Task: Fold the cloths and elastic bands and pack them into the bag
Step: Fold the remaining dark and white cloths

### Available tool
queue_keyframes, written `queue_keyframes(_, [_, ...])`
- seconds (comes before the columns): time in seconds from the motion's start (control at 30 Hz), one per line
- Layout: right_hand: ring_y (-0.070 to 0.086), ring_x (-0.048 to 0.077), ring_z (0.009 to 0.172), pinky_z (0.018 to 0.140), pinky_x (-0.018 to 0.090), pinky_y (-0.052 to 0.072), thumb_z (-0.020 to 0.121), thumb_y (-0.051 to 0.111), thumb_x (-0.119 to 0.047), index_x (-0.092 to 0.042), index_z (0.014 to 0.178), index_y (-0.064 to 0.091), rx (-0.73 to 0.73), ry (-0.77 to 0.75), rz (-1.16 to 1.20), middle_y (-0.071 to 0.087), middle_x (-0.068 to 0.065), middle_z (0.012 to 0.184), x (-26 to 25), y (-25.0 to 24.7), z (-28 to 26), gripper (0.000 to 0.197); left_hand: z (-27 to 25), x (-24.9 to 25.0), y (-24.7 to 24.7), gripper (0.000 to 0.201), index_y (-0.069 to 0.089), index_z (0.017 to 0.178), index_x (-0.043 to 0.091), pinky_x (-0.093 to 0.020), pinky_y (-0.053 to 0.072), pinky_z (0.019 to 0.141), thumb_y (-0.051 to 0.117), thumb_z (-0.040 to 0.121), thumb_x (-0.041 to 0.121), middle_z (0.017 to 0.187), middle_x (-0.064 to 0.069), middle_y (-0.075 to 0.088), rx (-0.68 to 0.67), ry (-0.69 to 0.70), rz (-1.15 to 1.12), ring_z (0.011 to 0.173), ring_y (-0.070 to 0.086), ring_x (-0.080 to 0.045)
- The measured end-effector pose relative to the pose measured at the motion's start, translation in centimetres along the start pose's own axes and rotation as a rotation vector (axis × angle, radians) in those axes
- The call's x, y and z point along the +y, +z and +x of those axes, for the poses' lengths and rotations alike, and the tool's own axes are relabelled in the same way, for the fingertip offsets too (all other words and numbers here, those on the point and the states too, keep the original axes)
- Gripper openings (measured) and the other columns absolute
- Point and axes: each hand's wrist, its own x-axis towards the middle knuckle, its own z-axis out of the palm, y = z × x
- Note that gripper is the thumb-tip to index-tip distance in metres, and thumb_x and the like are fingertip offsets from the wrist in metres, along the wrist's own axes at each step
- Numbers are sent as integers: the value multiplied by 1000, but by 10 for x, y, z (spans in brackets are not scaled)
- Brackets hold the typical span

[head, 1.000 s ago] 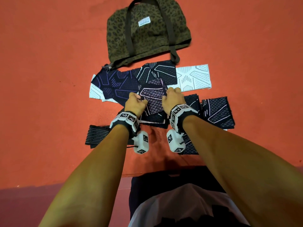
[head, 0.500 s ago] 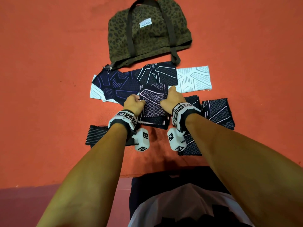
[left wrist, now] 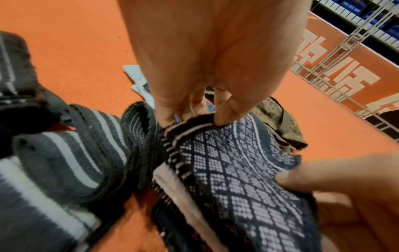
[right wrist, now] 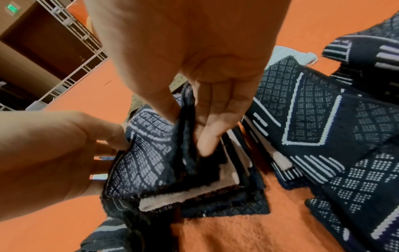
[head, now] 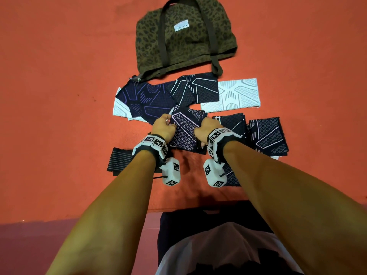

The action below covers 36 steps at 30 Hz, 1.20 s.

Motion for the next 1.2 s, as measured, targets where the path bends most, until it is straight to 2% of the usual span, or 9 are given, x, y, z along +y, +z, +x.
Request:
queue_keyframes(0.1, [61, 27, 75, 66, 30, 50, 88, 53, -19, -6, 90, 58, 66, 32, -99, 64, 11, 95, 1, 2, 1, 14, -3, 1, 0, 31, 58, 116, 15, -41, 52, 91, 63, 86, 13, 100, -12, 67, 83, -17, 82, 96, 64, -28])
queue_keyframes(0.23, [62, 34, 95, 73, 35, 50, 92, 57, -23, -2, 122, 48, 122, 99, -102, 61, 16, 114, 3, 12, 2, 37, -7, -6, 3, 39, 58, 130, 10, -39, 48, 102, 52, 92, 18, 120, -11, 67, -23, -75, 118, 113, 62, -32])
queue_keyframes(0.4, [60, 40, 109, 81, 40, 48, 96, 54, -18, 3, 133, 36, 172, 68, -118, 58, 21, 124, 11, 20, 1, 47, -13, -11, 11, 33, 62, 126, 6, -36, 44, 103, 47, 98, 17, 124, -18, 64, -41, -43, 206, 116, 58, -36])
queue_keyframes(0.5, [58, 40, 111, 81, 41, 47, 94, 53, -13, 2, 135, 35, 213, 47, -125, 58, 20, 122, 16, 16, -4, 47, -14, -15, 12, 36, 61, 131, 14, -37, 43, 107, 52, 97, 21, 126, -12, 66, -91, -43, 137, 118, 59, -32])
queue_keyframes(0.63, [56, 39, 115, 84, 44, 48, 90, 60, -13, -1, 134, 34, 239, 60, -101, 52, 19, 129, 15, 15, -8, 53, -11, -23, 12, 37, 62, 124, 20, -38, 49, 101, 70, 88, 27, 109, -5, 72, -84, -93, 40, 104, 67, -27])
queue_keyframes(0.8, [54, 30, 112, 80, 41, 50, 86, 71, -23, -9, 130, 38, 388, -23, -137, 46, 13, 129, 8, 14, -6, 57, -16, -26, 10, 30, 48, 84, 22, -35, 50, 85, 77, 83, 28, 83, 0, 61, 35, -56, 62, 80, 59, -22])
queue_keyframes(0.93, [64, 31, 97, 76, 37, 53, 93, 53, -21, -13, 114, 53, 203, -242, -267, 63, 9, 108, -3, 18, -5, 22, -22, -24, 6, 39, 43, 85, 27, -41, 55, 75, 80, 74, 19, 76, -12, 64, 23, 85, 72, 70, 62, -32])
queue_keyframes(1.1, [61, 33, 100, 81, 39, 52, 87, 61, -15, -9, 128, 43, 116, -206, -248, 60, 13, 114, -5, 22, -4, 45, -22, -15, 2, 41, 48, 93, 30, -43, 52, 69, 70, 73, 1, 68, 3, 50, 0, 227, 141, 63, 51, -20])
queue_keyframes(1.2, [61, 31, 93, 77, 42, 53, 86, 65, -15, -11, 129, 36, 84, -192, -276, 56, 12, 108, -2, 24, -1, 52, -22, -11, 4, 47, 55, 108, 31, -31, 48, 65, 67, 75, 0, 70, 2, 53, -32, 286, 198, 64, 52, -15])
